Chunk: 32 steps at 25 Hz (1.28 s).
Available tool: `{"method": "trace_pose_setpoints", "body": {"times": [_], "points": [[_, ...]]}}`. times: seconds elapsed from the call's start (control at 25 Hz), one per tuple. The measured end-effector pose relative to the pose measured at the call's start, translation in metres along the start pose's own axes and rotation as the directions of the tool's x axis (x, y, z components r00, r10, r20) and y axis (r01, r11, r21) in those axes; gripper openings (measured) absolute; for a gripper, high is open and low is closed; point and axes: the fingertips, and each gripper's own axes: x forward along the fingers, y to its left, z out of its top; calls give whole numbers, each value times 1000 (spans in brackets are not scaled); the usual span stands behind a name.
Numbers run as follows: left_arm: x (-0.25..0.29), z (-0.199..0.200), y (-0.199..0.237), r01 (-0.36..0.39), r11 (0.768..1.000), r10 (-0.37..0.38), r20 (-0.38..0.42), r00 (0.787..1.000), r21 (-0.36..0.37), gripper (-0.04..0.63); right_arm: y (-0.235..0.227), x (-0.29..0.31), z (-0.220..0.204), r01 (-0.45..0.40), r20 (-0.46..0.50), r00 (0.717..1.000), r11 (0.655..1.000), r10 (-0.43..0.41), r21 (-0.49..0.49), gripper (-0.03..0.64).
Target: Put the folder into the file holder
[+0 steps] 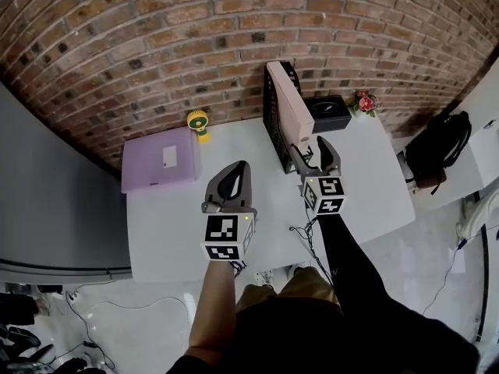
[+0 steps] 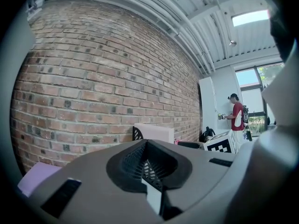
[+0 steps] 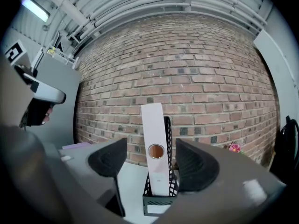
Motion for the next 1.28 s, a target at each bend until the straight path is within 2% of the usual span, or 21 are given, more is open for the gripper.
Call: {"method": "trace_pose_setpoints", "body": {"times": [0.24,0.52,0.76,1.28], "points": [[-4,9,-17,2,1000,-2,4,1000,25,9,9,-33,33,-48,59,997,999,49,-19,316],[-7,23,-54,-8,999,8,7,1000,44,9,9,-91,63,-121,109,987,993,119,10,314],[-15,32,-98,-13,998,10,33,999,65,9,5,-134,82,-189,132,972,980,195,-60,314],[-41,23,-153,-56,993,49,67,997,106,9,-13,-183,79,-264,142,951,960,276,-97,314]]}}
